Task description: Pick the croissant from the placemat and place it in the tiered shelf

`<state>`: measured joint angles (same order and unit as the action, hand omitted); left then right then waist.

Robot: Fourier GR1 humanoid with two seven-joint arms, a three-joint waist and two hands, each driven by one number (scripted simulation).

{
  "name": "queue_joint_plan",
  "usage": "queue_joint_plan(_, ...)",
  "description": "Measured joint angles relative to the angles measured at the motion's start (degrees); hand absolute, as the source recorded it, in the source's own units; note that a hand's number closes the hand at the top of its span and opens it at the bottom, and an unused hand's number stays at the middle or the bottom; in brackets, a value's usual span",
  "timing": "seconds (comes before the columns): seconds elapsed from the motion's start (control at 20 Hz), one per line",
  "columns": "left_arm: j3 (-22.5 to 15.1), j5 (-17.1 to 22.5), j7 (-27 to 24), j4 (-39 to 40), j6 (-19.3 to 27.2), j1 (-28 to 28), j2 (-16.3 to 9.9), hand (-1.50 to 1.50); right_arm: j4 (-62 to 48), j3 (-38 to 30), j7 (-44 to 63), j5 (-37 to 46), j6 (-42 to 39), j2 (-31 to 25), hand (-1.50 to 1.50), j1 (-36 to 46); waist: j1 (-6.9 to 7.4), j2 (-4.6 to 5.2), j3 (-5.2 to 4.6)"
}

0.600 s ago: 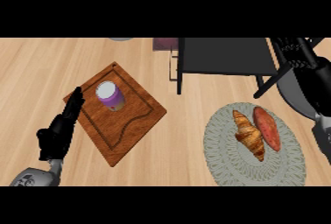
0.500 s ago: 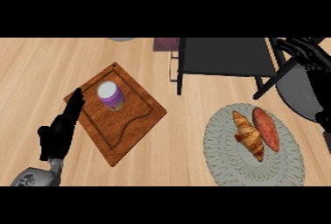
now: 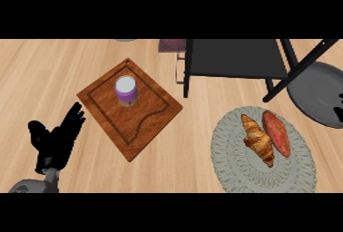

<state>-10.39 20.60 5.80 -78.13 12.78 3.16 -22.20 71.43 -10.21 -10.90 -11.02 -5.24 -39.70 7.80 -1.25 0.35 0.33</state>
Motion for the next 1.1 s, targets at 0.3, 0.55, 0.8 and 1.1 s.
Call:
queue_joint_plan(0.3,0.91,1.38,2.84,0.26,-2.01,0.29,-0.06,0.0,-6.84,-2.08,-9.39,-1.49,-11.29,-3.29,-1.5,-4.64,0.7,-0.51,0.08)
queue_joint_plan(0.55,1.26,1.08,3.9,0.28,-2.1,0.35,0.43,0.0,-1.66,-1.44,-7.73,-2.91,-20.05,-7.69,-1.5,-7.56,0.58,-0.78,0.01)
queue_joint_plan(0.8,2.22,1.31,4.57,0.83,-3.18,0.49,0.11,0.0,8.76,0.02,1.75,-4.61,-23.13,-10.77,-1.5,-8.7,0.48,-0.93,-0.08)
queue_joint_plan(1.1,2.45,0.67,5.67,0.08,-2.84,0.65,0.5,0.0,21.84,3.68,20.15,-3.94,-16.84,-10.19,-1.5,-7.09,0.88,-0.87,-0.17)
